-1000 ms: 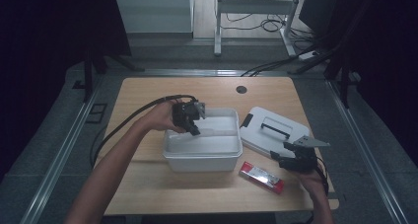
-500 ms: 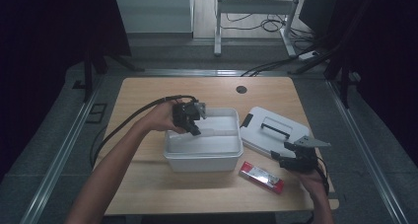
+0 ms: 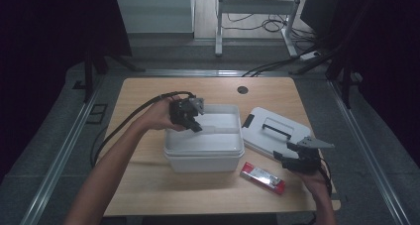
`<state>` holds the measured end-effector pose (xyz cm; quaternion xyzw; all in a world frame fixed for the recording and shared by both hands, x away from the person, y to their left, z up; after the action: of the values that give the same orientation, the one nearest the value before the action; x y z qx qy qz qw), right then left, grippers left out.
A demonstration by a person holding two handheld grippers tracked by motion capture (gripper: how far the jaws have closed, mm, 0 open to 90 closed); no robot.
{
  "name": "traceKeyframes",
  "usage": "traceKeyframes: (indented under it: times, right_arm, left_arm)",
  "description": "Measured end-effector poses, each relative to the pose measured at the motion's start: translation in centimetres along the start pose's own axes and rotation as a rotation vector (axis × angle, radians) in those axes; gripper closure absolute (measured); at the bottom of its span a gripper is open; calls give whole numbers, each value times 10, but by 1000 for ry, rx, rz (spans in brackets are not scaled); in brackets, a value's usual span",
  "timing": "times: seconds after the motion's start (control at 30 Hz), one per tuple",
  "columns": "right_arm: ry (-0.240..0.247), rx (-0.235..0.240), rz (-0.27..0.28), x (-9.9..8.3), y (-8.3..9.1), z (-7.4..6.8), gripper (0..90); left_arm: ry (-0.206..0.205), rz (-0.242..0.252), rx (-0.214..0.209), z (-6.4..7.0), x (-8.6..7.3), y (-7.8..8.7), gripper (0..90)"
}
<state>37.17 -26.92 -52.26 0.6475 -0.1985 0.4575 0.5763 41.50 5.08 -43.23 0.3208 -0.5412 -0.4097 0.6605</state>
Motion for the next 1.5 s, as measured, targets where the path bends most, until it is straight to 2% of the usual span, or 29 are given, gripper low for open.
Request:
traceKeyframes:
  times: [0.3,0.37,0.5,0.67,0.9,1.3,1.5]
  right_arm:
    - [-3,-2,-1,-1,0,1,302]
    - [-6,-4,-2,-1,0,2,303]
    - [-7,-3,-5,-1,0,2,302]
    - [-7,-3,-7,-2,0,1,302]
    - [-6,-5,-11,-2,-1,1,302]
    - [-7,-4,-16,-3,-2,1,303]
    - [-1,-3,-21,-4,-3,0,303]
  left_arm:
    - [-12,57,52,6,1,37,900]
    - [-6,67,67,7,-2,46,900]
    - [13,100,123,5,-9,63,900]
    - [37,124,157,7,-22,83,900]
    - [86,116,188,11,-51,106,900]
    - [234,158,272,13,-117,150,900]
    - [301,172,296,15,-151,159,900]
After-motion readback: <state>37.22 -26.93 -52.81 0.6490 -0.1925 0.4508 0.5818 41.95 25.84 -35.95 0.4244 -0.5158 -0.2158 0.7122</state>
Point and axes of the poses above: each handheld gripper's, and its own axes: y roughly backward along the jaws, x roughly out of its top, z roughly to its right, the point moved 9 cm from there along -y, roughly forward along the jaws, and after that the axes turned 15 degrees about -x, right-handed, at the moved point
